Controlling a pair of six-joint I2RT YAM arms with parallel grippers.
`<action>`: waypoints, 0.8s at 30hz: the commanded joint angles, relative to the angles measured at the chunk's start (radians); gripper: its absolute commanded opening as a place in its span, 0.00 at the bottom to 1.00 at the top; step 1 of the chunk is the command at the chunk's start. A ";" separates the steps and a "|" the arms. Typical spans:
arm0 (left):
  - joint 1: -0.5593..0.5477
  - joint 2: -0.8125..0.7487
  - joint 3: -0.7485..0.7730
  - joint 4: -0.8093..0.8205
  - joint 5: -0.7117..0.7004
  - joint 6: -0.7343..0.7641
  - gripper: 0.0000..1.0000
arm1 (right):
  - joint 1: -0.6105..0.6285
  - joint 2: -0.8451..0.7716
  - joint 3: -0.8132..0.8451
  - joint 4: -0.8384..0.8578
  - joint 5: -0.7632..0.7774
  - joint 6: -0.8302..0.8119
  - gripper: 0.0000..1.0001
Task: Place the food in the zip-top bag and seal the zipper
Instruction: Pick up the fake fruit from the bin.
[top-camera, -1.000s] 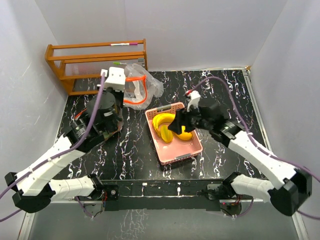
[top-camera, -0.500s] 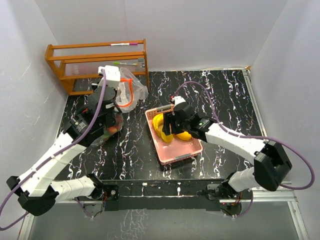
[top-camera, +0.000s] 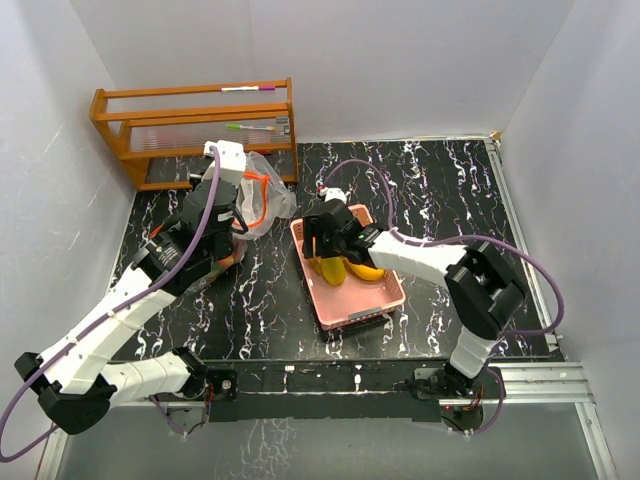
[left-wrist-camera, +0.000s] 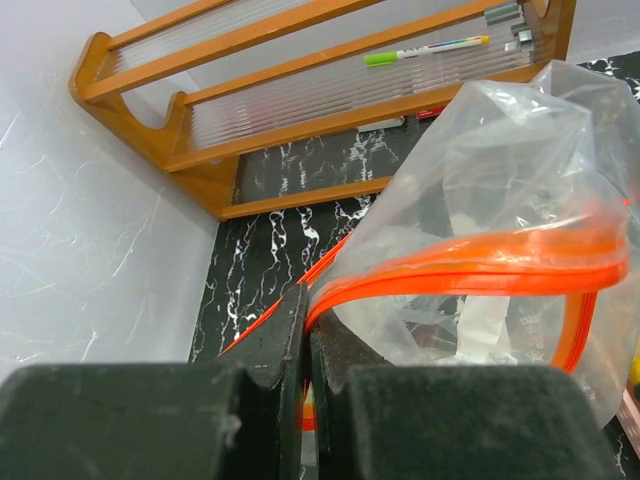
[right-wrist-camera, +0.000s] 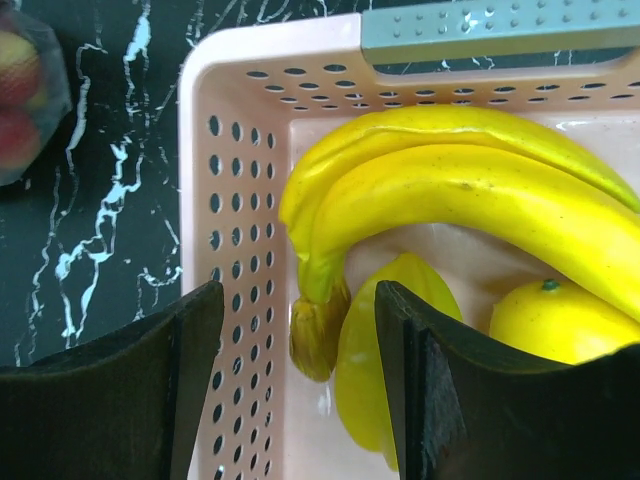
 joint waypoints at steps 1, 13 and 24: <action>0.010 -0.018 -0.011 0.013 0.023 -0.005 0.00 | 0.006 0.065 0.045 0.058 0.046 0.041 0.64; 0.014 -0.042 -0.029 0.020 0.064 -0.013 0.00 | 0.040 0.215 0.053 0.072 0.114 0.045 0.52; 0.018 -0.034 -0.024 0.008 0.058 -0.019 0.00 | 0.053 0.011 0.038 0.010 0.146 -0.069 0.08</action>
